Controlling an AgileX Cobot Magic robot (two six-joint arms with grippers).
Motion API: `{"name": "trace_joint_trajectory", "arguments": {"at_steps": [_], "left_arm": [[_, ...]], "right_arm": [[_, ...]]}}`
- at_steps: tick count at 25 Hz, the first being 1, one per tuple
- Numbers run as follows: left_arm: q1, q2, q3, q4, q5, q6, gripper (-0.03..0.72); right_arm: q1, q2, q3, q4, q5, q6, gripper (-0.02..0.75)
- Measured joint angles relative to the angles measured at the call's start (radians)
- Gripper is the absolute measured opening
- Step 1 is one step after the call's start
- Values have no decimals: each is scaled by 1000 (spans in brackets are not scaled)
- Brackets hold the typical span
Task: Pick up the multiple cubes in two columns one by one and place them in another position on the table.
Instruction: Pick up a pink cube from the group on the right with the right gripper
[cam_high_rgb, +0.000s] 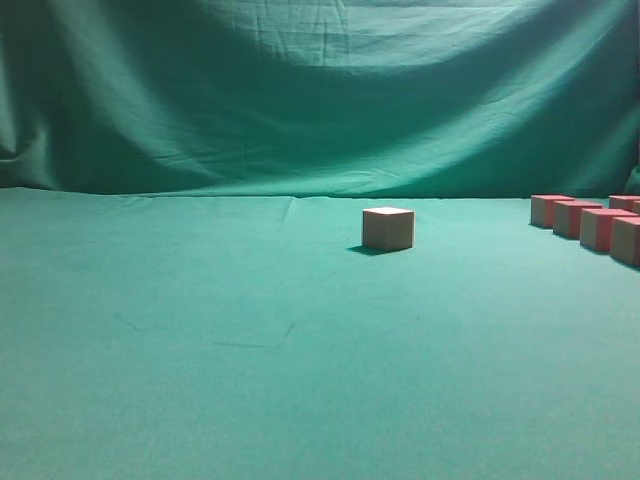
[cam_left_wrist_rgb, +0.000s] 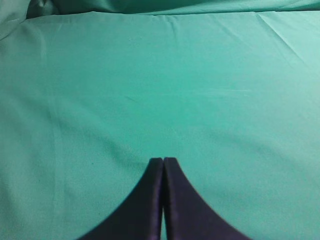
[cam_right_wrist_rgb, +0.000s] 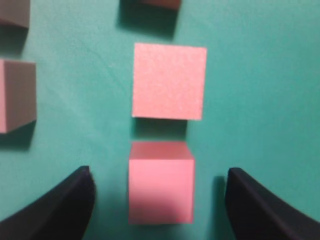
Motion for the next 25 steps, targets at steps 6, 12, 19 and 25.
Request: {"name": "trace_joint_trajectory", "arguments": {"at_steps": [6,12,19,25], "left_arm": [[0,0,0,0,0,0,0],[0,0,0,0,0,0,0],[0,0,0,0,0,0,0],[0,0,0,0,0,0,0]], "right_arm": [[0,40,0,15,-29,-17,538],[-4,47,-2,45,-29,-48,538],[-4,48,-2,64,-9,-48,258],[-4,46,-16,72,68,-48,258]]}}
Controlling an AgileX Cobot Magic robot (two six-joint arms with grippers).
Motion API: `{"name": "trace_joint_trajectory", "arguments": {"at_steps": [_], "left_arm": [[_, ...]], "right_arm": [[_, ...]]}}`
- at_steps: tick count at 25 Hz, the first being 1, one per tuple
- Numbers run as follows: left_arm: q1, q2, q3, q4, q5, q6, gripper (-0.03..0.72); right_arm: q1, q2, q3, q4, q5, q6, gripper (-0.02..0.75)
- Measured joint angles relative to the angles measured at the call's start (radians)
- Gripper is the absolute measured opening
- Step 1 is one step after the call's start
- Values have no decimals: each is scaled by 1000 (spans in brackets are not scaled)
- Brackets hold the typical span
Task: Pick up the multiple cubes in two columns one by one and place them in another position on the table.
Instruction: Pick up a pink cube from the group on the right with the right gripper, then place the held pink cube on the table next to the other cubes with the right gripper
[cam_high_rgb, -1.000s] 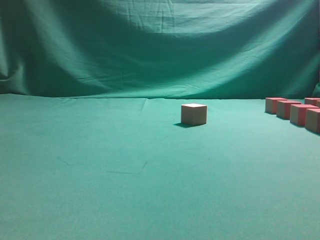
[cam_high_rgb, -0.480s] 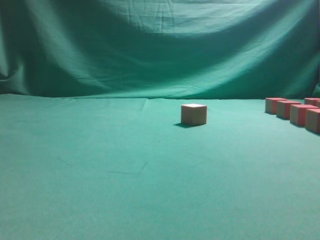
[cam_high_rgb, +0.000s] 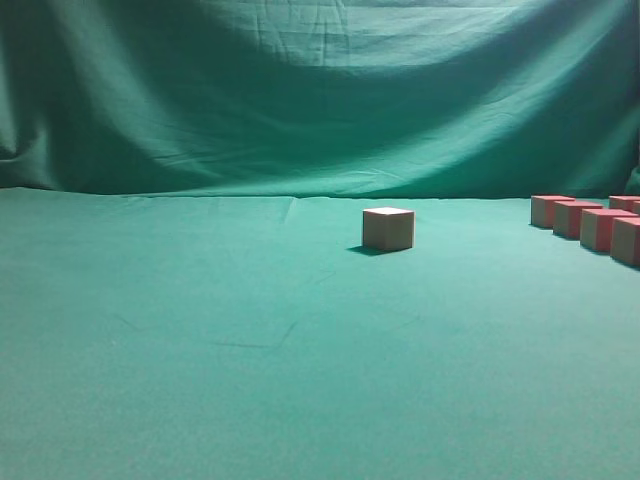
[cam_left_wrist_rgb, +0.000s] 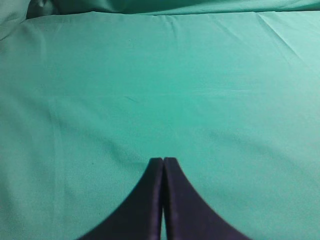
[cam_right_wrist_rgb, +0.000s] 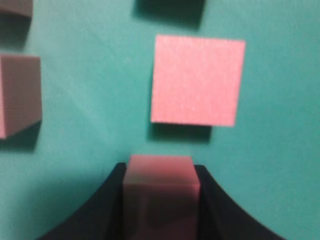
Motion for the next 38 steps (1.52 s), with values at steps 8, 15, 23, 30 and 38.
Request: {"name": "trace_joint_trajectory", "arguments": {"at_steps": [8,15,23,30,38], "left_arm": [[0,0,0,0,0,0,0],[0,0,0,0,0,0,0],[0,0,0,0,0,0,0],[0,0,0,0,0,0,0],[0,0,0,0,0,0,0]], "right_arm": [[0,-145,-111,334,263,-248,258],[49,-199,-340,518,385,-415,258],[381,-139,-603,290,401,-423,258],[577,82,-813,76,453,-422,258],[638,340,-1044,14,485,-464,258]]}}
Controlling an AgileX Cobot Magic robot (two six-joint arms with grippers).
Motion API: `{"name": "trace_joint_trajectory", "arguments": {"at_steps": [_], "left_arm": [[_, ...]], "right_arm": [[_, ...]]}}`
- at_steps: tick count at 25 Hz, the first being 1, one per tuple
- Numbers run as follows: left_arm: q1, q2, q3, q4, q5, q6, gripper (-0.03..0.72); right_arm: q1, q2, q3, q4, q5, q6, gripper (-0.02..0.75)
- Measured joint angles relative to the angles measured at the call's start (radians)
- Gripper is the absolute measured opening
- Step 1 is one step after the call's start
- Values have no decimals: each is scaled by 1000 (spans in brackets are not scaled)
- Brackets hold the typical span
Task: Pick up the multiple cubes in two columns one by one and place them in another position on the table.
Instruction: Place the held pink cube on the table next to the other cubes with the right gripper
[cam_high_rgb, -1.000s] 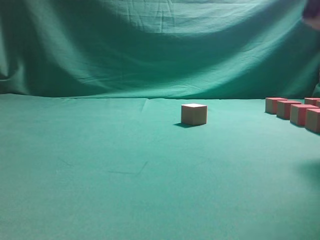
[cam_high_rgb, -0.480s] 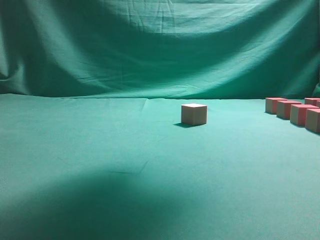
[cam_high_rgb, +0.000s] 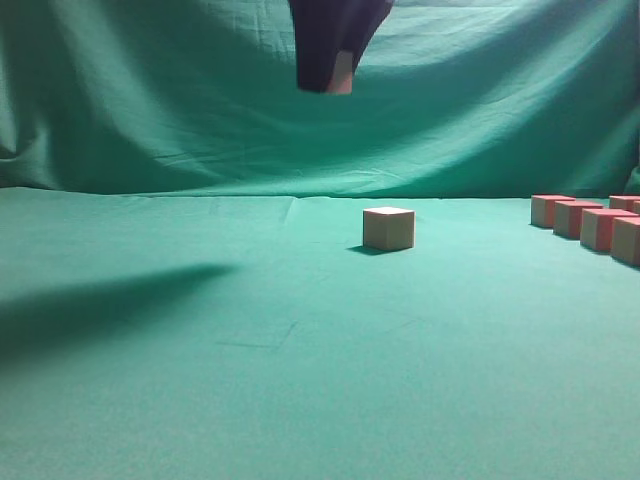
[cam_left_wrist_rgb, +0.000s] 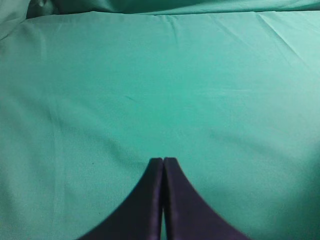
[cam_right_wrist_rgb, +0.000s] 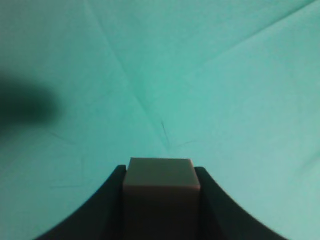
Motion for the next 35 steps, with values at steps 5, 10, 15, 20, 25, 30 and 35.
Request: {"name": "trace_joint_trajectory", "arguments": {"at_steps": [5,10,15,20,25,30,35], "left_arm": [[0,0,0,0,0,0,0],[0,0,0,0,0,0,0],[0,0,0,0,0,0,0],[0,0,0,0,0,0,0],[0,0,0,0,0,0,0],[0,0,0,0,0,0,0],[0,0,0,0,0,0,0]], "right_arm": [[0,112,-84,3,-6,-110,258],[0,176,-97,7,-36,-218,258],[-2,219,-97,7,-50,-253,258],[-19,244,-97,7,-50,-259,258],[-37,258,-97,9,-56,-259,258],[-50,266,-97,13,-59,-259,258],[-62,266,-97,24,-72,-259,258]]}}
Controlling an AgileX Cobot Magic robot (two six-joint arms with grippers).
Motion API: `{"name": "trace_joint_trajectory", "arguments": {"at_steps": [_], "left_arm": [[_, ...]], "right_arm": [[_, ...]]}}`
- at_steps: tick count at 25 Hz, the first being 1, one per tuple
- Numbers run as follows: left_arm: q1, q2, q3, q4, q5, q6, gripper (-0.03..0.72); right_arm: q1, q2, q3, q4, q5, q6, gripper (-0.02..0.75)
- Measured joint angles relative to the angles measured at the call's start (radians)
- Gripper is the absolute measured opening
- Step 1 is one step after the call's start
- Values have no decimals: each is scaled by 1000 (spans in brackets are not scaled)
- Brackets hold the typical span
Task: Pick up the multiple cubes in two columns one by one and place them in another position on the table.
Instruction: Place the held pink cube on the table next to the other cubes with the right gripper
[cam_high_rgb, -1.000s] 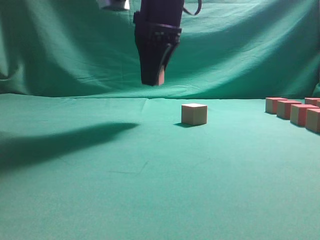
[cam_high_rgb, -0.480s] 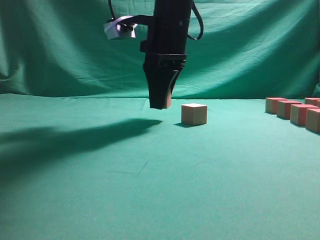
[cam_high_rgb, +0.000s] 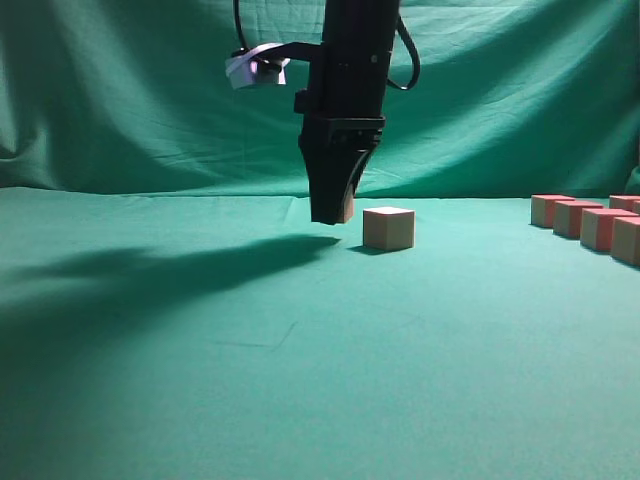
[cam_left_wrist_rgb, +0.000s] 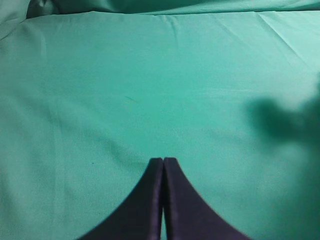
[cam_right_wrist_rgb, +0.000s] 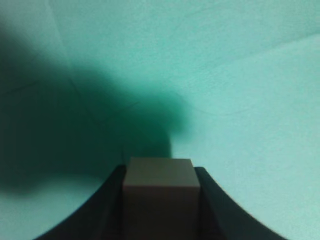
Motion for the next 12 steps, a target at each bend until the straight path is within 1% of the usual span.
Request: {"name": "trace_joint_trajectory", "arguments": {"at_steps": [12], "left_arm": [[0,0,0,0,0,0,0]], "right_arm": [[-1,33,-1,24,-4,4,258]]}}
